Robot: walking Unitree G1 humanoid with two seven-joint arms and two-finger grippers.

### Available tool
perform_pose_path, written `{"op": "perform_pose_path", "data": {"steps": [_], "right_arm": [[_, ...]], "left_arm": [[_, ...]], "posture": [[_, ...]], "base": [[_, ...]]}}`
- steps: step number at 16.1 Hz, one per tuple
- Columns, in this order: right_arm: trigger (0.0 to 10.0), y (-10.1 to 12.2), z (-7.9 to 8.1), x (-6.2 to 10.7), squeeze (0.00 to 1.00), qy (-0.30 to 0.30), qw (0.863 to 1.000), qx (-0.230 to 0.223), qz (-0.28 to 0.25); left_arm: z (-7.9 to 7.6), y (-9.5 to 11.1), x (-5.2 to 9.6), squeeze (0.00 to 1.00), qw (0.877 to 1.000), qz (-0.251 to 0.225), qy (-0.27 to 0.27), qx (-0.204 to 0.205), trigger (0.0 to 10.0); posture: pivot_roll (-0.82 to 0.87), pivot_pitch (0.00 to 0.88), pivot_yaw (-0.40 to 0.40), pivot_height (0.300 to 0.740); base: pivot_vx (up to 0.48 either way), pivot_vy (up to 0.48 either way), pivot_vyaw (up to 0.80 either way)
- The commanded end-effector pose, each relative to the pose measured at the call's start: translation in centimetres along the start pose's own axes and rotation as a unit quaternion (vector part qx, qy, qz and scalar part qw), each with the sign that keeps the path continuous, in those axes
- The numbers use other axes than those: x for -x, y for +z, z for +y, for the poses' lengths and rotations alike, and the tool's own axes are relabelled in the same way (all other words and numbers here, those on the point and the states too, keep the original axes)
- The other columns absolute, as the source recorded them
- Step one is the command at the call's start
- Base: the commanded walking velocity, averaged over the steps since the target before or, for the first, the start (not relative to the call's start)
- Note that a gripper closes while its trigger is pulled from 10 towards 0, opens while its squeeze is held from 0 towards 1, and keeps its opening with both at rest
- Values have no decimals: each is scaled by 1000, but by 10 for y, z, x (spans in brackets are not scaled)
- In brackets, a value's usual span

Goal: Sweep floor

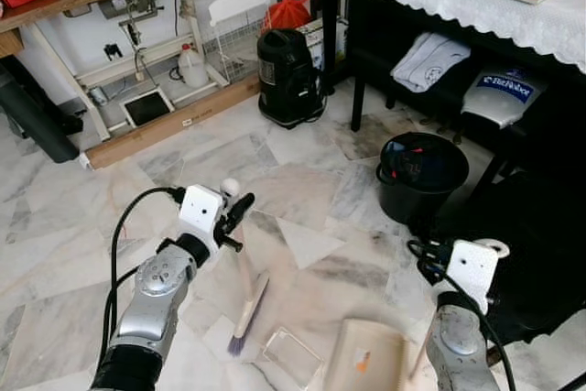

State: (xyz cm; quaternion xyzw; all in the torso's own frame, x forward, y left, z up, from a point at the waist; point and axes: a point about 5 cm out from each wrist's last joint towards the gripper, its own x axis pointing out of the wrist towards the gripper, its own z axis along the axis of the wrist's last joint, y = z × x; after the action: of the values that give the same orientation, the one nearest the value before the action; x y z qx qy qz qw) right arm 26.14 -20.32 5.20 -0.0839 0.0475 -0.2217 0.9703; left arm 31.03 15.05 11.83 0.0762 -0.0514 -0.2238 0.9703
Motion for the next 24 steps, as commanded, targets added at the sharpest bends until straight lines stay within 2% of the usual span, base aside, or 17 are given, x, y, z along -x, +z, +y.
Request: {"op": "perform_pose_path", "data": {"steps": [1,4,7,10,15,19,21,22,24], "right_arm": [[10000,10,3,2,0,8,999,7,-44],[10000,15,6,5,0,20,997,2,-79],[10000,14,17,7,0,48,994,8,-99],[10000,2,22,7,0,65,995,18,-78],[10000,-14,21,9,0,76,995,39,-57],[10000,-23,22,11,0,84,995,42,-42],[10000,-26,29,14,0,109,993,35,-38],[10000,-26,30,14,0,115,992,38,-41],[10000,-26,32,14,0,121,991,33,-43]], "left_arm": [[4,4,-1,0,1000,-10,4,-8,10000],[4,5,-1,0,1000,-11,5,-8,10000],[4,5,-2,0,1000,-11,5,-8,10000],[4,5,-3,0,1000,-12,7,-8,10000],[6,3,-1,0,1000,-7,12,-10,10000],[12,-3,0,0,999,24,22,-35,10000],[23,-10,2,0,995,57,51,-71,10000],[25,-11,2,0,993,63,61,-74,10000],[25,-15,1,0,991,84,55,-84,10000]], "posture": [[-51,87,110,740],[-51,88,111,740],[-53,87,112,740],[-49,85,110,740],[-48,86,107,740],[-47,84,109,740],[-45,83,110,740],[-42,83,111,740],[-45,83,111,740]], "base": [[0,0,0],[0,0,0],[0,0,0],[0,0,0],[0,0,0],[0,0,0],[0,0,0],[0,0,0],[0,0,0]]}}
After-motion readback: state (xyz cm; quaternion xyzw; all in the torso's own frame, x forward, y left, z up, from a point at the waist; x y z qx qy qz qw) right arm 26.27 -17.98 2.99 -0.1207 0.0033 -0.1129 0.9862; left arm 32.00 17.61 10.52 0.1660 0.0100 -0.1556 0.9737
